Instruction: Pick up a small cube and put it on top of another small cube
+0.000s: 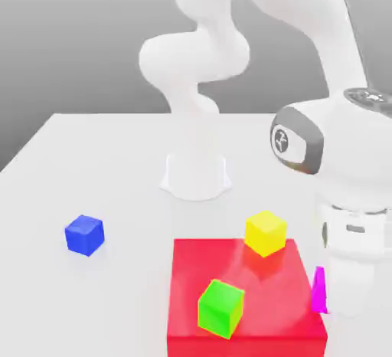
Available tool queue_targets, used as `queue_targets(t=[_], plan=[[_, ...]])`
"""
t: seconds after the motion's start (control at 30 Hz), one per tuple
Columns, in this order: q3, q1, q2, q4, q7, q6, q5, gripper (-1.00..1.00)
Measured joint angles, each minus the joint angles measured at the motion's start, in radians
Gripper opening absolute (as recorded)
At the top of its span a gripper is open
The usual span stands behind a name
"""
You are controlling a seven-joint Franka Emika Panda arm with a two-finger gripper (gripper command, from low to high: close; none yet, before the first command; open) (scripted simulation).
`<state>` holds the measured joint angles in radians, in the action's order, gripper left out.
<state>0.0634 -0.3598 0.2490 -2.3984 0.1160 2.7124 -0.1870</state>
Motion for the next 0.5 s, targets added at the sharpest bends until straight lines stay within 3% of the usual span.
queue_targets(t=[0.17, 0.37, 0.5], plan=[[0.113, 0.112, -0.075, -0.032, 0.172, -0.018, -0.103, -1.0], [0.263, 0.384, -0.263, -0.201, 0.457, -0.048, -0.186, -1.0], [0.351, 0.48, -0.383, -0.321, 0.668, -0.062, -0.215, -1.0]])
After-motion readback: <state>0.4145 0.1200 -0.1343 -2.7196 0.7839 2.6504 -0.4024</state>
